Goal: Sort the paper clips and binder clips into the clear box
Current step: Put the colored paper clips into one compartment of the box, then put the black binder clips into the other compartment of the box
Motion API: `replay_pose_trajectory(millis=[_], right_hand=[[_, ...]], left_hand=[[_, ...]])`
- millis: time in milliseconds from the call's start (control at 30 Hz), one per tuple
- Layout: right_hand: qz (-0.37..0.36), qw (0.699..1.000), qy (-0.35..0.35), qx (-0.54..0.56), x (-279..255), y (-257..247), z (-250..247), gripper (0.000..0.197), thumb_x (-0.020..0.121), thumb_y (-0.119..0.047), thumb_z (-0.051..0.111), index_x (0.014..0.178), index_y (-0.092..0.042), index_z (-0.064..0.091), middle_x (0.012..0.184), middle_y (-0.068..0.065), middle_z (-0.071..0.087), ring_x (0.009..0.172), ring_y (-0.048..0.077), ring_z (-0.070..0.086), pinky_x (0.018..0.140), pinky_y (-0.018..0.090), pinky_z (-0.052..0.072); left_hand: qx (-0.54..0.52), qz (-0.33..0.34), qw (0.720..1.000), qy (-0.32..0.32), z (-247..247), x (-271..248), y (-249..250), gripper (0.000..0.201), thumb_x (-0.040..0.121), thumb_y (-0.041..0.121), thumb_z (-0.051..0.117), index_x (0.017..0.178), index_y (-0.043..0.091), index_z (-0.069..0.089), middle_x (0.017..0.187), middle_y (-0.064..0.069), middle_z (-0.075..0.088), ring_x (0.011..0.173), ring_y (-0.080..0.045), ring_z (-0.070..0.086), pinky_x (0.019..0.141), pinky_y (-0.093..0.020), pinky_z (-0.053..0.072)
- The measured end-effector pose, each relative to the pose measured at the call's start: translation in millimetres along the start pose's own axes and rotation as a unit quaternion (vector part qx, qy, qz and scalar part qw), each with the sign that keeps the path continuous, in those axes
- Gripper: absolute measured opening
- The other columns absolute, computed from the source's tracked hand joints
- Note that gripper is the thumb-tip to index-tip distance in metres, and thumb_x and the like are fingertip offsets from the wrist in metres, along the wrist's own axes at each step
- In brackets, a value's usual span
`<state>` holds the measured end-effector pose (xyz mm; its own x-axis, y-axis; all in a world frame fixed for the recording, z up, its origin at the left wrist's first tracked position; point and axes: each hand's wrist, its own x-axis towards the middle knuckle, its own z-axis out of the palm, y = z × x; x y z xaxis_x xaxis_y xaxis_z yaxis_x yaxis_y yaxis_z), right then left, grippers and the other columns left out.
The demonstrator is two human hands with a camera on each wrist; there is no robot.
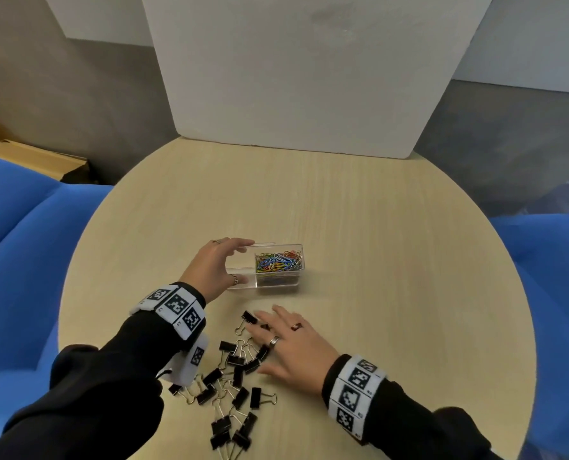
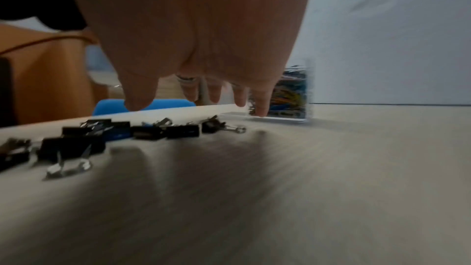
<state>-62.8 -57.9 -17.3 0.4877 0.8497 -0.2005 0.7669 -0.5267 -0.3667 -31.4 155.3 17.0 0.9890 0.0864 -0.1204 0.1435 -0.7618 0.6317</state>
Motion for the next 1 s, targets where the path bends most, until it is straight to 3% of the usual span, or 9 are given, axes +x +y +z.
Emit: replay_pose_trajectory(millis=[67, 200, 267, 400, 567, 667, 800, 900, 1000], right_hand=[[-0.025, 0.997, -0.072, -0.022, 12.5, -6.5, 7.6, 0.07, 0.09, -0.05, 0.042, 0.147, -0.03, 0.006, 0.156, -0.003, -0.007, 0.141, 0.022, -0.014, 0.11, 0.043, -0.007], [-0.063, 0.989, -0.103, -0.09, 21.3, -8.5, 19.1, 0.069, 0.092, -0.052, 0.033, 0.146, -0.03, -0.004, 0.145, -0.002, -0.026, 0.133, 0.023, -0.03, 0.109, 0.044, -0.012], [-0.058, 0.988, -0.084, -0.112, 18.2, -1.4, 23.4, 0.067, 0.09, -0.053, 0.026, 0.146, -0.029, -0.002, 0.148, 0.001, -0.016, 0.135, 0.025, -0.022, 0.111, 0.045, -0.005], [0.017, 0.991, -0.086, -0.097, -1.4, 15.2, 19.4, 0.072, 0.086, -0.057, 0.021, 0.146, -0.024, 0.0, 0.143, 0.003, 0.041, 0.132, 0.023, 0.035, 0.096, 0.041, 0.045], [0.068, 0.991, -0.058, -0.098, -24.5, 39.4, 10.4, 0.074, 0.082, -0.057, 0.02, 0.144, -0.029, -0.012, 0.144, 0.004, 0.04, 0.131, 0.023, 0.035, 0.093, 0.043, 0.048], [0.066, 0.99, -0.067, -0.101, -34.0, 36.8, -0.2, 0.069, 0.078, -0.063, 0.01, 0.13, -0.047, -0.032, 0.152, 0.004, -0.002, 0.137, 0.033, -0.005, 0.109, 0.053, 0.021], [0.017, 0.984, -0.082, -0.158, -35.2, 15.2, 11.3, 0.063, 0.088, -0.063, 0.016, 0.144, -0.036, 0.011, 0.147, -0.001, 0.036, 0.131, 0.029, 0.034, 0.093, 0.051, 0.043], [-0.113, 0.977, -0.087, -0.158, -36.4, -11.1, 24.2, 0.06, 0.09, -0.065, 0.012, 0.143, -0.04, -0.002, 0.154, 0.001, 0.012, 0.139, 0.035, 0.009, 0.101, 0.065, 0.011], [-0.139, 0.97, -0.147, -0.138, -36.1, -21.9, 26.1, 0.059, 0.091, -0.061, 0.02, 0.139, -0.046, -0.012, 0.152, -0.004, -0.019, 0.135, 0.03, -0.028, 0.096, 0.057, -0.027]], left_hand=[[0.002, 0.002, 1.0, -0.003, 0.2, 0.1, -0.9, 0.068, 0.067, 0.017, 0.081, 0.128, 0.027, 0.051, 0.114, 0.003, 0.061, 0.104, -0.018, 0.051, 0.082, -0.025, 0.036], [0.012, 0.001, 1.0, -0.011, -0.1, -0.7, -0.8, 0.069, 0.071, 0.019, 0.078, 0.132, 0.029, 0.046, 0.125, 0.002, 0.056, 0.115, -0.02, 0.048, 0.09, -0.024, 0.035], [0.018, 0.001, 1.0, -0.008, -2.0, -6.0, 0.0, 0.074, 0.075, 0.025, 0.075, 0.138, 0.03, 0.037, 0.141, 0.001, 0.043, 0.13, -0.021, 0.036, 0.104, -0.029, 0.03], [0.035, -0.005, 0.998, 0.049, -11.6, -29.0, -2.0, 0.081, 0.08, 0.037, 0.068, 0.145, 0.027, 0.022, 0.154, -0.004, 0.021, 0.141, -0.026, 0.017, 0.114, -0.04, 0.02], [0.104, -0.046, 0.992, 0.062, -25.1, -66.9, -17.2, 0.071, 0.082, 0.035, 0.065, 0.143, 0.025, 0.03, 0.151, -0.009, 0.024, 0.136, -0.033, 0.024, 0.108, -0.047, 0.03], [0.101, -0.068, 0.992, -0.012, -29.1, -94.1, -24.7, 0.06, 0.081, 0.041, 0.065, 0.134, 0.026, 0.04, 0.136, -0.005, 0.037, 0.117, -0.023, 0.046, 0.095, -0.033, 0.043], [0.144, -0.128, 0.957, -0.219, -14.6, -130.0, -26.0, 0.072, 0.069, 0.049, 0.073, 0.127, 0.03, 0.033, 0.122, 0.003, 0.038, 0.092, -0.01, 0.056, 0.08, -0.02, 0.048], [0.141, -0.154, 0.933, -0.294, 11.5, -146.2, -23.8, 0.083, 0.06, 0.046, 0.081, 0.123, 0.026, 0.032, 0.119, 0.002, 0.038, 0.092, -0.012, 0.053, 0.08, -0.021, 0.046], [0.12, -0.14, 0.947, -0.263, 31.5, -144.1, -17.2, 0.068, 0.068, 0.026, 0.079, 0.119, 0.026, 0.034, 0.121, 0.002, 0.038, 0.089, -0.012, 0.055, 0.072, -0.017, 0.044]])
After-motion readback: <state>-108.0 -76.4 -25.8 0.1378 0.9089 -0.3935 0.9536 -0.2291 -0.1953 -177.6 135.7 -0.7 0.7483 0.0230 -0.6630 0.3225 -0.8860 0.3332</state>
